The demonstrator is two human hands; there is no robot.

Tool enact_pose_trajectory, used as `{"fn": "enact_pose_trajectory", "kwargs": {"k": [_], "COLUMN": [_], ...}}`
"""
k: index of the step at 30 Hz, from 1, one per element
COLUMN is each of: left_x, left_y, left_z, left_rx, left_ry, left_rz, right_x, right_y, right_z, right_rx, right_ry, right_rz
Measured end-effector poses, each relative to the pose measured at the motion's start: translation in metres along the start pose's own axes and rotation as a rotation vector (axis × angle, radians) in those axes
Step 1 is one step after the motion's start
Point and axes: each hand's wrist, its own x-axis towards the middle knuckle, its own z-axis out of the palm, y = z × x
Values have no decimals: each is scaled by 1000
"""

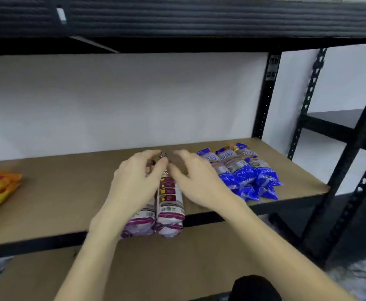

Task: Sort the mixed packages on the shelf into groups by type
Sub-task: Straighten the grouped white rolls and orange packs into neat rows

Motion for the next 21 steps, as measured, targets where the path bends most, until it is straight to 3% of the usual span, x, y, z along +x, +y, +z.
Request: {"fn": "enact_pose_trajectory", "kwargs": {"k": [3, 6, 13, 21], "left_x": [-32, -55, -62, -45], "left_y": [-54, -96, -124, -134], "left_z": [-38, -47, -14, 8], "left_rx": [63, 236, 251, 248], "left_ry": [-213, -310, -298, -239], "left_rz": [48, 9, 108, 143], "right_x": [-24, -42, -39, -23], "right_y": [-16, -18, -24, -10], "right_z": [32, 52, 80, 86], "right_rx": [19, -128, -496, -556], "right_ry": [-278, -369, -240, -275], "right_rz": [50, 82, 3, -22]}}
